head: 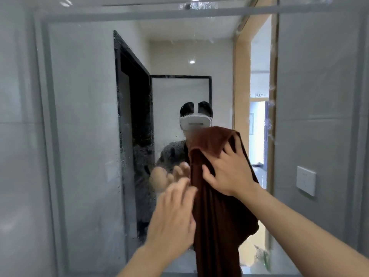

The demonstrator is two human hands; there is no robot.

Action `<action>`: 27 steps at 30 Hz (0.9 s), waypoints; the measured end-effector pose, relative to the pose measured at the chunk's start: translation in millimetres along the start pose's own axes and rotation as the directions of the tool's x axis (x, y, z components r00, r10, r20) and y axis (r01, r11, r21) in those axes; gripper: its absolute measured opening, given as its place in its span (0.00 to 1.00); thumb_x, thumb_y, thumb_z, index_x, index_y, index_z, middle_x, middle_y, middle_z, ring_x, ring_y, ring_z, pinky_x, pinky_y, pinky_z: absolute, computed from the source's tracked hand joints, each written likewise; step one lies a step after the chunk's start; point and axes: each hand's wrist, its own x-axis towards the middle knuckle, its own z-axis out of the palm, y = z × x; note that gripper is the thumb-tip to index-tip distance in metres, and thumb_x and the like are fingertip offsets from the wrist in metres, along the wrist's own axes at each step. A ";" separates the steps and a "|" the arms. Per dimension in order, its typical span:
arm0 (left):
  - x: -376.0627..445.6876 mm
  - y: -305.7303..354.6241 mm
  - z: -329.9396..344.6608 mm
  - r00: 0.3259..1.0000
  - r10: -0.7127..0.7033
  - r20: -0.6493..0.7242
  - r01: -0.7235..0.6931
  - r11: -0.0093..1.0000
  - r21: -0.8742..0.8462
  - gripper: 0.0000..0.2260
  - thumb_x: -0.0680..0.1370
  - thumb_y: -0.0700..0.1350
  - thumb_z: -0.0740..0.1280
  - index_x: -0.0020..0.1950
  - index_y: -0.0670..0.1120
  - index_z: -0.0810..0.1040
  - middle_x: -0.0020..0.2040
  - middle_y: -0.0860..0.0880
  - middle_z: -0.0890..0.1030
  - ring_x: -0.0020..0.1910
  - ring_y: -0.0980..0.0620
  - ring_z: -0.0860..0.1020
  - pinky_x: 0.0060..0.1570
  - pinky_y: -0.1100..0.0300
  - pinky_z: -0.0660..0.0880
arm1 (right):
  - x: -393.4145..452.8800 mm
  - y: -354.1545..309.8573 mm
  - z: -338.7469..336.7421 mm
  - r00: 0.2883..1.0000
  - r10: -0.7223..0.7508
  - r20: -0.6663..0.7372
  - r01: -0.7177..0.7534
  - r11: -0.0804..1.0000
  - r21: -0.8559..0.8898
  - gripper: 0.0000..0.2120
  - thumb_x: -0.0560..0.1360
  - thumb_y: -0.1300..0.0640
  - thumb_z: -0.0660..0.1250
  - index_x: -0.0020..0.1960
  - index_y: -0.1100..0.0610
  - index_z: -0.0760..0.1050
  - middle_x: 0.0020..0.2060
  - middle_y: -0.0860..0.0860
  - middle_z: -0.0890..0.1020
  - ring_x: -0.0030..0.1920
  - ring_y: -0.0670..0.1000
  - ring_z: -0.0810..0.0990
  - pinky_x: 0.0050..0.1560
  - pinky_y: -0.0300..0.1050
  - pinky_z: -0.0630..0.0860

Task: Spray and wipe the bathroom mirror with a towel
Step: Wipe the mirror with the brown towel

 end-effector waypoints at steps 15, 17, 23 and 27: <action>66.3 12.1 5.3 0.912 -0.346 -0.221 0.370 0.925 0.082 0.39 0.73 0.46 0.63 0.81 0.39 0.52 0.71 0.36 0.65 0.80 0.32 0.48 0.78 0.37 0.48 | 33.5 27.9 -19.1 0.993 0.103 -0.049 -0.102 0.994 0.030 0.29 0.78 0.43 0.59 0.77 0.50 0.67 0.75 0.56 0.72 0.76 0.61 0.64 0.78 0.68 0.49; 79.8 -7.7 -10.6 0.902 -0.347 -0.256 0.381 0.919 0.097 0.38 0.73 0.47 0.63 0.81 0.41 0.53 0.72 0.37 0.65 0.81 0.33 0.47 0.78 0.36 0.48 | 18.9 33.5 -13.8 0.988 0.137 -0.077 -0.135 0.990 0.030 0.29 0.77 0.44 0.59 0.76 0.51 0.69 0.72 0.58 0.75 0.74 0.62 0.67 0.77 0.69 0.52; 92.9 -31.0 -23.5 0.948 -0.210 -0.239 0.252 0.954 0.163 0.37 0.77 0.54 0.58 0.83 0.48 0.45 0.82 0.44 0.53 0.81 0.40 0.39 0.78 0.34 0.46 | 17.3 29.8 -15.5 0.979 0.197 -0.054 -0.195 0.980 0.034 0.30 0.77 0.45 0.58 0.77 0.53 0.66 0.72 0.59 0.74 0.75 0.64 0.65 0.79 0.68 0.47; 111.3 -39.5 -22.3 0.963 -0.123 -0.241 0.175 0.962 0.208 0.38 0.77 0.55 0.57 0.83 0.47 0.43 0.83 0.44 0.44 0.81 0.40 0.36 0.78 0.35 0.46 | 36.1 23.1 -16.8 0.951 0.300 -0.072 -0.294 0.953 0.078 0.32 0.77 0.45 0.56 0.79 0.53 0.61 0.74 0.60 0.71 0.76 0.66 0.63 0.77 0.71 0.45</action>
